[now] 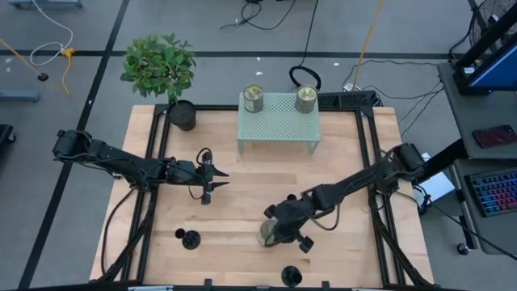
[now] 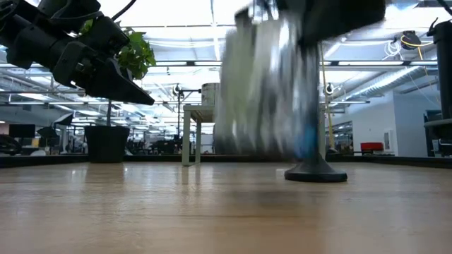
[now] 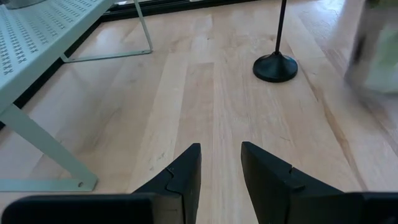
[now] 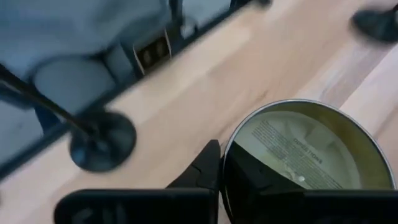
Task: Pick & Place candle stick holders
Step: Put the silver scented candle on the shelf aligned with the other silver scented candle
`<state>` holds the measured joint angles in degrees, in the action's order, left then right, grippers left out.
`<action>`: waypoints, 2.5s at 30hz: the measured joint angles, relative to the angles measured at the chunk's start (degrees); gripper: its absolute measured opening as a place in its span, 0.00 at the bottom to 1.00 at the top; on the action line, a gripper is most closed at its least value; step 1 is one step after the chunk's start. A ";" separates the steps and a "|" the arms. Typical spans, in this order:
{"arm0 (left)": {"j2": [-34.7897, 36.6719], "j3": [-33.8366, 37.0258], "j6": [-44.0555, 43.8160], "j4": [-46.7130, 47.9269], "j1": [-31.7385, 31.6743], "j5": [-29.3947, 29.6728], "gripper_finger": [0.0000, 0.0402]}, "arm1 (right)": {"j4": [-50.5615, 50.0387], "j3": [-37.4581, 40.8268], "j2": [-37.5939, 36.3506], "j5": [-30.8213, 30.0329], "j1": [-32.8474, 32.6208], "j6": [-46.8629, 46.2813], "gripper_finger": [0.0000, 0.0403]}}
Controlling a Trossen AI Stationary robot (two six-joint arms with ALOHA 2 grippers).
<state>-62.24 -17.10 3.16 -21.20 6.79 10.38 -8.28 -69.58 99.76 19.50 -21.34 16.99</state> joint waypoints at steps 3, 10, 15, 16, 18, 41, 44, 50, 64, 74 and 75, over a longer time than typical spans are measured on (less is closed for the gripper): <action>-0.02 0.00 -0.07 -0.01 0.00 0.01 0.30 | 0.68 -0.04 -4.14 0.15 0.29 0.11 0.02; 0.00 0.00 -0.02 0.00 0.00 0.01 0.30 | 0.75 -0.11 -13.00 -0.96 5.02 1.81 0.01; -0.02 0.00 0.02 -0.04 0.00 0.03 0.30 | -0.76 -0.27 -18.45 -6.26 12.31 3.91 0.01; -0.02 0.00 0.04 -0.04 0.00 0.03 0.30 | -1.57 -0.52 -19.29 -6.49 14.15 4.56 0.01; -0.02 0.00 0.15 -0.06 0.00 0.03 0.30 | -1.29 -1.30 -20.86 -8.64 17.73 5.02 0.01; -0.02 0.00 4.75 -4.38 -0.02 0.12 0.30 | -11.36 -15.26 -19.07 -11.67 51.77 -9.86 0.00; 0.00 0.00 6.97 -6.22 -0.02 0.12 0.30 | -16.39 -20.94 -15.02 -12.15 52.18 -8.91 0.00; 0.00 0.00 9.83 -9.41 -0.07 0.03 0.30 | -21.95 -24.52 -8.80 -15.55 52.13 -4.65 0.00; -0.02 0.00 8.67 -8.98 -0.07 -0.21 0.30 | -23.71 -24.44 -2.00 -16.58 53.99 -4.30 0.01; -0.02 0.00 8.11 -8.56 -0.07 -0.30 0.30 | -24.45 -24.44 -1.40 -16.40 54.42 -4.23 0.02; -0.02 0.00 7.90 -8.56 -0.07 -0.30 0.30 | -24.63 -24.44 -1.36 -16.36 54.47 -4.26 0.02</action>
<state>-62.26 -17.10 11.06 -29.76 6.72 10.09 -32.91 -94.02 98.40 3.14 33.13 12.73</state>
